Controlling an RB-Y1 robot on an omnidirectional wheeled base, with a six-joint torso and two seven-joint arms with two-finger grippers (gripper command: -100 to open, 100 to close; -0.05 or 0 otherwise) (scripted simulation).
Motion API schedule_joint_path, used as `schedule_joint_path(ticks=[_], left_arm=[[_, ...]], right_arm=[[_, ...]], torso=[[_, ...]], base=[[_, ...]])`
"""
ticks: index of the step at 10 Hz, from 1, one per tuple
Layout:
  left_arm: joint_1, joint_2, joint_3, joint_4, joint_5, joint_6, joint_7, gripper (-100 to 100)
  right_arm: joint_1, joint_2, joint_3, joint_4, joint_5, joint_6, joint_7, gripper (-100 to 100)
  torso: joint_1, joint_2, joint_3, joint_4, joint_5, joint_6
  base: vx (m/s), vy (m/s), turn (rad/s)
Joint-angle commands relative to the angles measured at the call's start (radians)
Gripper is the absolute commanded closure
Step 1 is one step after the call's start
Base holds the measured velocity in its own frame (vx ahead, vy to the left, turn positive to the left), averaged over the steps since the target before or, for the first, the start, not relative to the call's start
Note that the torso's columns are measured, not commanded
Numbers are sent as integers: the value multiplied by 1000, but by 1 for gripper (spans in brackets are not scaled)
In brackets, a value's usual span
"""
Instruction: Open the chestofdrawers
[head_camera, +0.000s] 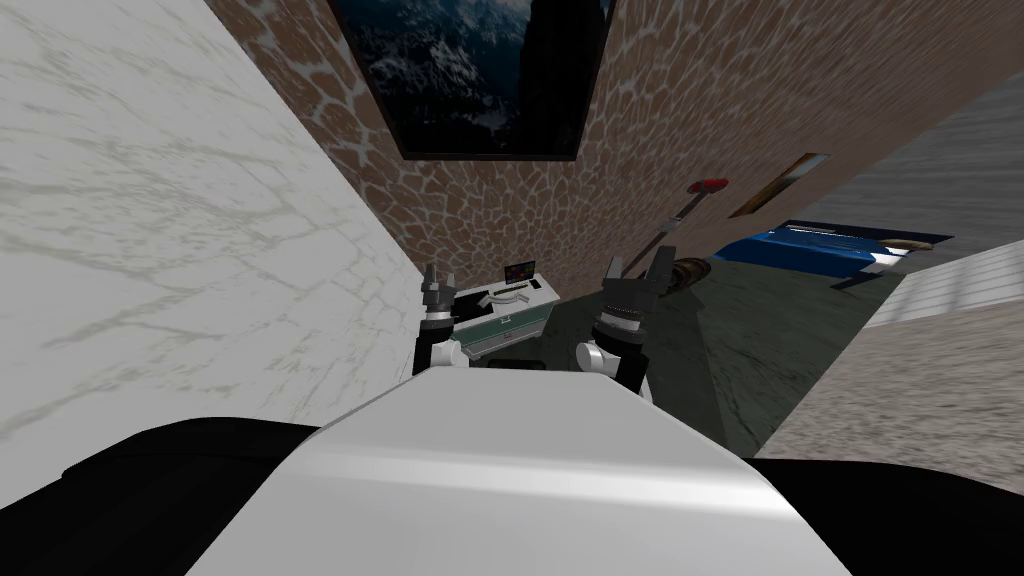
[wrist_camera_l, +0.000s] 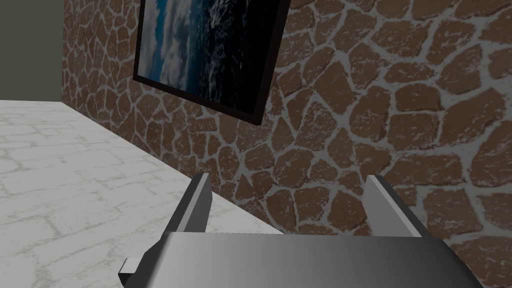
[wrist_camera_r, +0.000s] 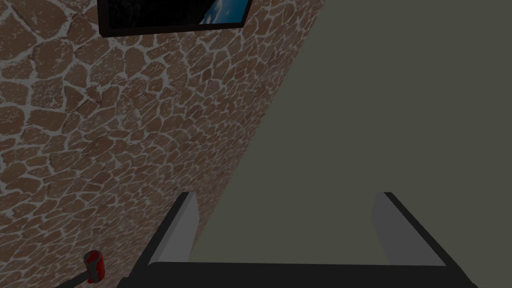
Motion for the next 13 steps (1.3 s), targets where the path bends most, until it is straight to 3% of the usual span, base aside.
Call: schedule_joint_path(ticks=[1,9,10,13], left_arm=[[0,0,0,0,0,0,0,0],[0,0,0,0,0,0,0,0],[-2,33,2,25,2,-16,1,-100],[-5,75,6,82,6,-55,4,-100]], right_arm=[[0,0,0,0,0,0,0,0],[0,0,0,0,0,0,0,0],[0,0,0,0,0,0,0,0],[0,0,0,0,0,0,0,0]], torso=[[0,40,-82,41,0,0],[0,618,-1234,617,0,0],[0,691,-1382,691,0,0],[-1,736,-1476,737,0,0]], base=[[0,0,0],[0,0,0],[19,-19,11],[29,-35,17]])
